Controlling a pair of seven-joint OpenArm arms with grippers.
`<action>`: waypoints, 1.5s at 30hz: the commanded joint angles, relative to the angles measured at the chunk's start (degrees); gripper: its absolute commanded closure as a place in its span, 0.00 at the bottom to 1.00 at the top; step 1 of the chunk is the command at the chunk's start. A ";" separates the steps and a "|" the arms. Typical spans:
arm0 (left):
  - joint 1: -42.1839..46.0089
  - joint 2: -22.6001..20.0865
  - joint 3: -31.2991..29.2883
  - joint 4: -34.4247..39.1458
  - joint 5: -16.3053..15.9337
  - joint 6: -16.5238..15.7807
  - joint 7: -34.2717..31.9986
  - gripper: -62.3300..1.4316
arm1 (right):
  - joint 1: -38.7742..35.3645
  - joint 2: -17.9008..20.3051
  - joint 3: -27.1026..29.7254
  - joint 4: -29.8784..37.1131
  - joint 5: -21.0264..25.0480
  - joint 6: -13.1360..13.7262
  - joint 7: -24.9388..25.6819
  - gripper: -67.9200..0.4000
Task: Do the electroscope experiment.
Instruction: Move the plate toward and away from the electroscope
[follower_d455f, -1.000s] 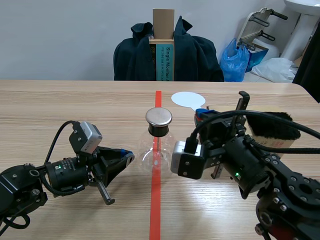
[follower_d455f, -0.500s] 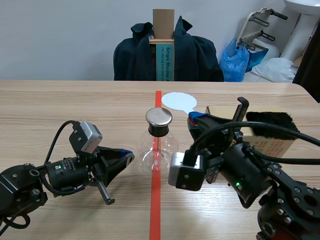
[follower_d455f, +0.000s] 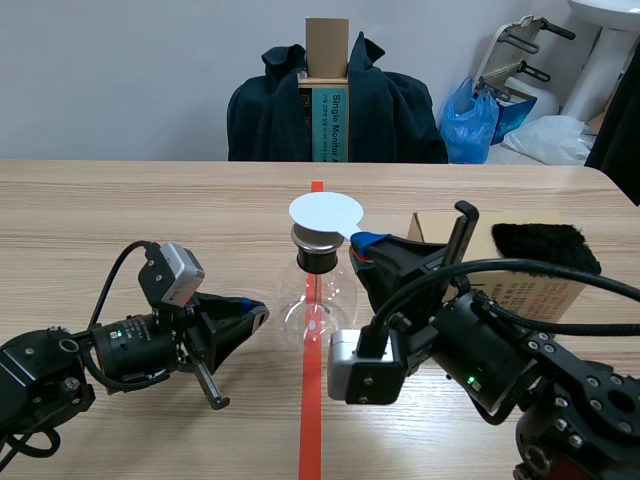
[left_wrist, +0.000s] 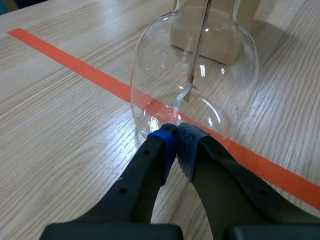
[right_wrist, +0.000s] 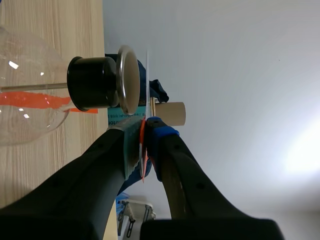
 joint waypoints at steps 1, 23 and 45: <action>-0.50 0.28 -0.09 0.96 -0.55 0.09 -0.96 0.93 | 0.68 0.79 0.52 1.73 0.02 -0.83 0.81 0.98; -0.50 0.26 -0.09 0.96 -0.55 0.33 -0.96 0.93 | 0.68 0.79 0.52 1.73 -0.22 -0.83 2.67 0.98; -0.50 0.26 -0.09 0.96 -0.55 1.42 -0.94 0.93 | 0.61 2.38 0.57 1.73 -0.37 -2.60 -14.32 0.98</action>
